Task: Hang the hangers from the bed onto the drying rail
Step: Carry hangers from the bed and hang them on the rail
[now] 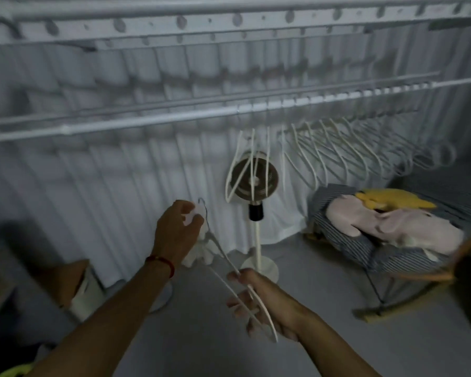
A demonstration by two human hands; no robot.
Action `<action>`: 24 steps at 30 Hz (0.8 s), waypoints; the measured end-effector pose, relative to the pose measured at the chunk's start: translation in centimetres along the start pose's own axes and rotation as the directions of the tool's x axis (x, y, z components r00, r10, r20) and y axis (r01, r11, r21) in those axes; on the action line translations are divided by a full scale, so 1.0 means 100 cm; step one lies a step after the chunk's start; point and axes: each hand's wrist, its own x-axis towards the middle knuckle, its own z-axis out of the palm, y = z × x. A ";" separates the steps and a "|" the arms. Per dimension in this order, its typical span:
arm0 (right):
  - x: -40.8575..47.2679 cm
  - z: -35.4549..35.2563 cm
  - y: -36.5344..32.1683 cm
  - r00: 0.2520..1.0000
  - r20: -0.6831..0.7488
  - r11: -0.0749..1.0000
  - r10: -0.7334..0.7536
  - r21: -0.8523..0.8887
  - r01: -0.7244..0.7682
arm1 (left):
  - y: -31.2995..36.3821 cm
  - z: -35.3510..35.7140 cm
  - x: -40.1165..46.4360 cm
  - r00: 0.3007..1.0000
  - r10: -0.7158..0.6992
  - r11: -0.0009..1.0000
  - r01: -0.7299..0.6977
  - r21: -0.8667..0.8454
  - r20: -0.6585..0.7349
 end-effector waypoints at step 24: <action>0.148 0.007 -0.243 0.900 -0.226 0.924 -0.372 0.004 0.383 | 0.007 -0.067 0.282 0.839 0.541 0.587 -0.428 0.688 0.060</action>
